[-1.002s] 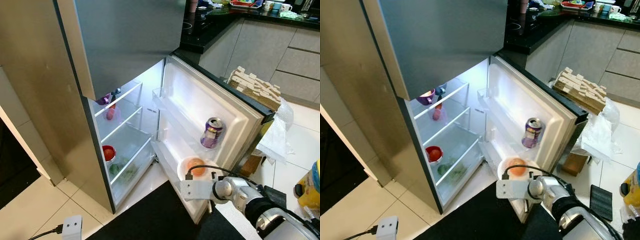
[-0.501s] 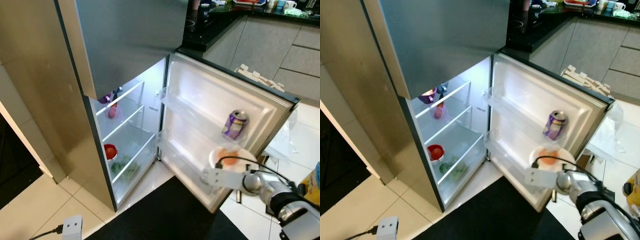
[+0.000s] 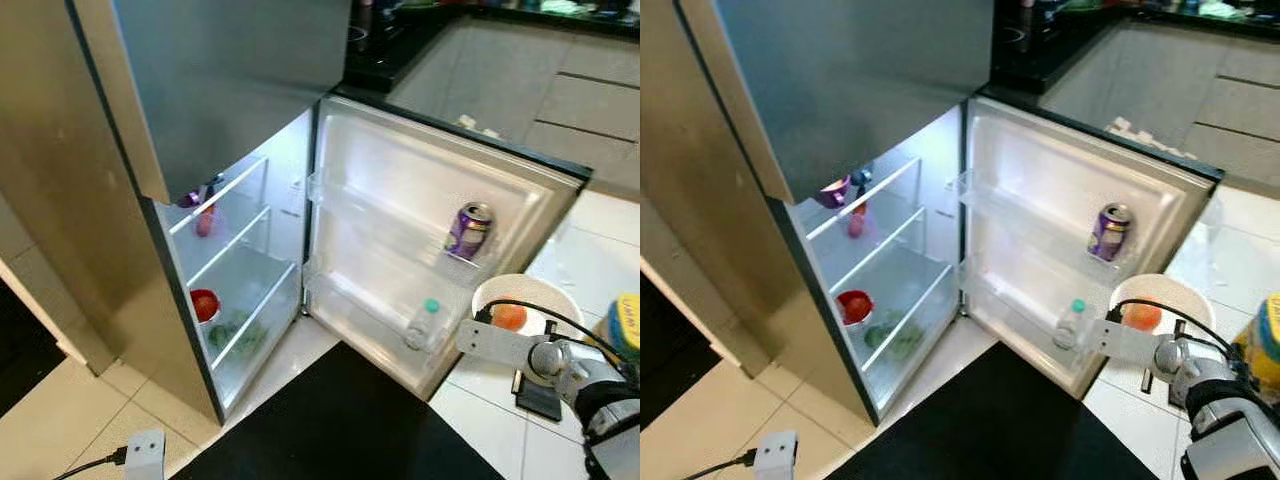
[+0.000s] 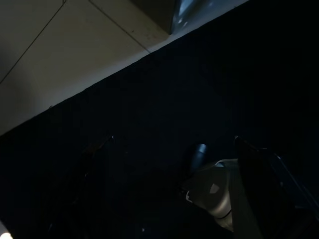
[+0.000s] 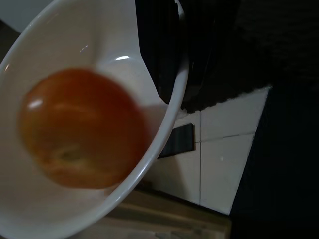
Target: Restocking fridge
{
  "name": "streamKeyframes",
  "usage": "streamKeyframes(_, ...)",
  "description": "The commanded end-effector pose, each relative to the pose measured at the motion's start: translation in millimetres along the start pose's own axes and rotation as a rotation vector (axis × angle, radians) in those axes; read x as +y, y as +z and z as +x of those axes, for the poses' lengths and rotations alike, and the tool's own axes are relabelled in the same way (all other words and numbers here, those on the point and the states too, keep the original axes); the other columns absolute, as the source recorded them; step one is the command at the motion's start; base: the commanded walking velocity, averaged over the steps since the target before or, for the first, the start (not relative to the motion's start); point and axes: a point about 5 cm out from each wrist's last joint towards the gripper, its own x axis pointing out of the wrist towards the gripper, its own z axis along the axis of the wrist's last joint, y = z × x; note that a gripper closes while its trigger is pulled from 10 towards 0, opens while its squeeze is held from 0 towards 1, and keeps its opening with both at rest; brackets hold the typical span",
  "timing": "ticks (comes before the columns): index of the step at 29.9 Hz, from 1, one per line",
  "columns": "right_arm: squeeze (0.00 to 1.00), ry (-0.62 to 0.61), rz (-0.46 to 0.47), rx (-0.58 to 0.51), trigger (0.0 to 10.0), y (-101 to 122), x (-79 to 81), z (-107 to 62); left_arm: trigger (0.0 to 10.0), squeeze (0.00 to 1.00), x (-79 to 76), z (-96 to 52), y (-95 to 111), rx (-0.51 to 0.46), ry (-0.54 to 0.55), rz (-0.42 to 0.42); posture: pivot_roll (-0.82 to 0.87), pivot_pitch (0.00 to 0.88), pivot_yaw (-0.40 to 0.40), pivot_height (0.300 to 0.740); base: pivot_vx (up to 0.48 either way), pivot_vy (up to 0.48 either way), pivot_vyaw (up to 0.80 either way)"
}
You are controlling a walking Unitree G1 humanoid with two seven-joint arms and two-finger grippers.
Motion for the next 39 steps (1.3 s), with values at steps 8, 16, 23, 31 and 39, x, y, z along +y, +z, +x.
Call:
streamKeyframes(8,0.0,0.043,0.021,-0.057,10.0,14.7,26.9,7.4,10.0,0.0,1.5,-1.3,-4.5,0.018,-0.003,0.02,0.06,0.0,-0.046,0.74,0.0,0.0,0.0)
streamKeyframes(16,0.0,0.122,-0.014,-0.159,10.0,39.3,51.3,11.3,10.0,0.0,0.6,-1.4,-5.2,0.021,-0.006,0.024,0.06,0.0,-0.049,0.74,0.0,0.0,0.0)
streamKeyframes(23,0.0,0.135,-0.077,-0.343,10.0,79.5,52.8,8.0,10.0,0.0,-1.1,-1.6,-7.0,0.025,-0.01,0.025,0.05,0.0,-0.049,0.74,0.0,0.0,0.0)
streamKeyframes(31,0.0,0.077,-0.135,-0.357,10.0,95.4,37.5,7.5,10.0,0.0,-0.1,-3.2,-10.7,0.028,-0.013,0.029,0.06,0.016,-0.046,0.74,0.0,0.0,0.0)
streamKeyframes(39,0.0,0.029,-0.131,-0.319,10.0,88.1,28.1,8.4,10.0,0.0,9.8,-9.6,-23.2,0.047,-0.006,0.046,0.09,0.087,-0.029,0.74,0.0,0.0,0.0)
